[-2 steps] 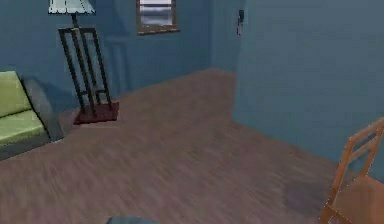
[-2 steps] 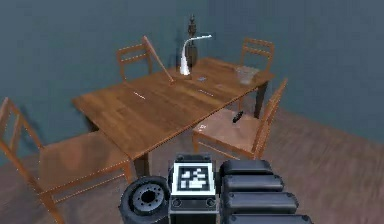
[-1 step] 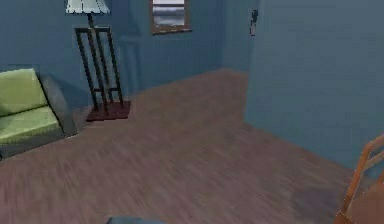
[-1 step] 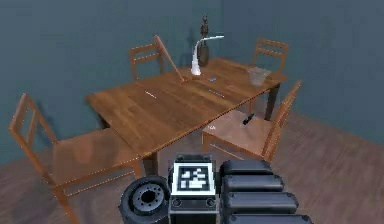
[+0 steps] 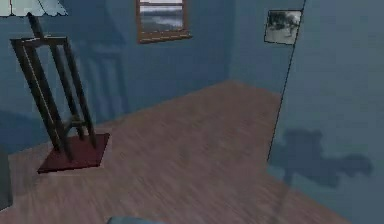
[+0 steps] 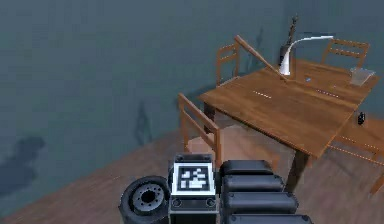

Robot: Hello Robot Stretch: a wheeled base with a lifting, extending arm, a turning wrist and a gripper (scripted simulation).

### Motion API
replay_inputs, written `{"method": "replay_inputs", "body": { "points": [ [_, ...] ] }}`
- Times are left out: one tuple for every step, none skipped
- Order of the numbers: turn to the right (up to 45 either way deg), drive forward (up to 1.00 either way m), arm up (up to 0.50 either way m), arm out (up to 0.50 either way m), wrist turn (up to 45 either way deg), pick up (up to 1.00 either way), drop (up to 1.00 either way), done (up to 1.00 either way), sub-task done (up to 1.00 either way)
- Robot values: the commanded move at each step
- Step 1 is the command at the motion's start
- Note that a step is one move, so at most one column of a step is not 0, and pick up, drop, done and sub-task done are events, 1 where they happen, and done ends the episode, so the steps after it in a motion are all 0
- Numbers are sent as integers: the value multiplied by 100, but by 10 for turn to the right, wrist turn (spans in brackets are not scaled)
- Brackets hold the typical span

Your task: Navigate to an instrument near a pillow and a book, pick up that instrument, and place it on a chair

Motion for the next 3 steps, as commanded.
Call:
{"method": "replay_inputs", "body": {
  "points": [
    [0, 100, 0, 0, 0, 0, 0, 0, 0],
    [0, 100, 0, 0, 0, 0, 0, 0, 0],
    [-30, 0, 0, 0, 0, 0, 0, 0, 0]
  ]
}}
